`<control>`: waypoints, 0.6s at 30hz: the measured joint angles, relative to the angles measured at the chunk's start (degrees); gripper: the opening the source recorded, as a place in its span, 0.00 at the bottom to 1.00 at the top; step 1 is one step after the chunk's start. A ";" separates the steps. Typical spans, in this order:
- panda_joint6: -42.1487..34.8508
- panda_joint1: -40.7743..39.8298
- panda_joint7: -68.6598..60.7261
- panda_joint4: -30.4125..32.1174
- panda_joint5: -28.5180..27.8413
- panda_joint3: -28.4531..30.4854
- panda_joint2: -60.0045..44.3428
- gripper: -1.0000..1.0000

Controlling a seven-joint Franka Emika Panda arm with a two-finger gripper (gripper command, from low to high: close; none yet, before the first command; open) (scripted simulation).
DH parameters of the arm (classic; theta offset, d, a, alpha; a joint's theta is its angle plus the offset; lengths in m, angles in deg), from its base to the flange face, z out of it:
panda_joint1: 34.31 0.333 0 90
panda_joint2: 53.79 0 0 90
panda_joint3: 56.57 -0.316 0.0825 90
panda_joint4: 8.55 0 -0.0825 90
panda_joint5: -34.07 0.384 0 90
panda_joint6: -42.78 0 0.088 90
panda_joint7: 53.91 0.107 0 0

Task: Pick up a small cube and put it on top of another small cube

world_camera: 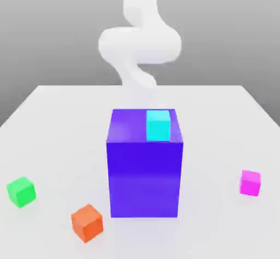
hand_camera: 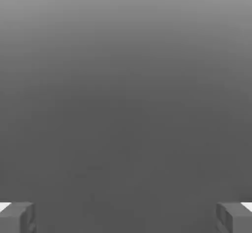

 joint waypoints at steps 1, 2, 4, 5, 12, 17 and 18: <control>1.25 1.44 -1.35 0.95 0.35 -0.51 -2.25 0.50; 2.45 2.82 -2.64 1.86 0.66 -1.03 -4.41 0.50; 4.78 5.46 -5.11 3.64 1.22 -2.16 -8.61 0.50; 5.94 6.76 -6.29 4.51 1.45 -2.74 -10.68 0.50; 14.01 15.08 -13.92 10.64 2.17 -7.91 -25.12 0.50; 19.82 20.04 -17.73 15.02 0.40 -12.55 -35.56 0.50; 20.97 21.92 -18.14 15.90 -0.44 -13.39 -37.69 0.50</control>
